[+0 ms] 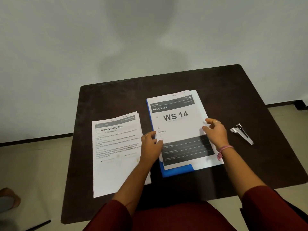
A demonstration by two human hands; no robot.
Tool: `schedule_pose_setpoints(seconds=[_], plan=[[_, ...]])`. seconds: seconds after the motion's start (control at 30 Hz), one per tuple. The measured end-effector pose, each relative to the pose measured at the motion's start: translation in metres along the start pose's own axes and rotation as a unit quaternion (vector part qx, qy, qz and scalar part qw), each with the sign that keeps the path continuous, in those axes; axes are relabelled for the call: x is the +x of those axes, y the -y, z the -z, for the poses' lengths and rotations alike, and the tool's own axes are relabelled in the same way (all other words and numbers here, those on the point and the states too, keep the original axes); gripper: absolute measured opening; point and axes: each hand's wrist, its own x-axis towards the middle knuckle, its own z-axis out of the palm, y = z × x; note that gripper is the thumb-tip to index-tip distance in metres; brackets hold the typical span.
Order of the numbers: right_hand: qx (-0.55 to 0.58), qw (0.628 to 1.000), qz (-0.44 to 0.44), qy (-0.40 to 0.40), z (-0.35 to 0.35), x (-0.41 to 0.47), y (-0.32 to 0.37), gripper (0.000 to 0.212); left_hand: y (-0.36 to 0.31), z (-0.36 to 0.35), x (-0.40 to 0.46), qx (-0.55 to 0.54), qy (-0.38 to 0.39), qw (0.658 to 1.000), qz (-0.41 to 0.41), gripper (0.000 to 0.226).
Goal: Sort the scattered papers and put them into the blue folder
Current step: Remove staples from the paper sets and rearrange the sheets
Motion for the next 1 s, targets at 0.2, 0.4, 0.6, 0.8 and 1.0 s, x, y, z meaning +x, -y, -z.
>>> schedule_pose_setpoints(seconds=[0.2, 0.4, 0.6, 0.8, 1.0], plan=[[-0.033, 0.995, 0.055, 0.075, 0.011, 0.035, 0.012, 0.043, -0.006, -0.037, 0.022, 0.254, 0.004, 0.967, 0.002, 0.067], [-0.131, 0.966, 0.15, 0.166, 0.013, 0.072, 0.025, 0.053, -0.015, -0.043, 0.041, 0.367, -0.028, 0.93, 0.015, 0.073], [-0.259, 0.914, 0.239, 0.202, 0.002, 0.109, 0.042, 0.063, -0.011, -0.046, 0.055, 0.299, 0.015, 0.952, 0.07, 0.093], [-0.297, 0.893, 0.276, 0.196, -0.016, 0.138, 0.066, 0.065, -0.009, -0.043, 0.064, 0.236, 0.03, 0.967, 0.089, 0.097], [-0.389, 0.867, 0.228, 0.214, -0.033, 0.17, 0.093, 0.054, -0.004, -0.038, 0.073, 0.191, 0.053, 0.975, 0.098, 0.095]])
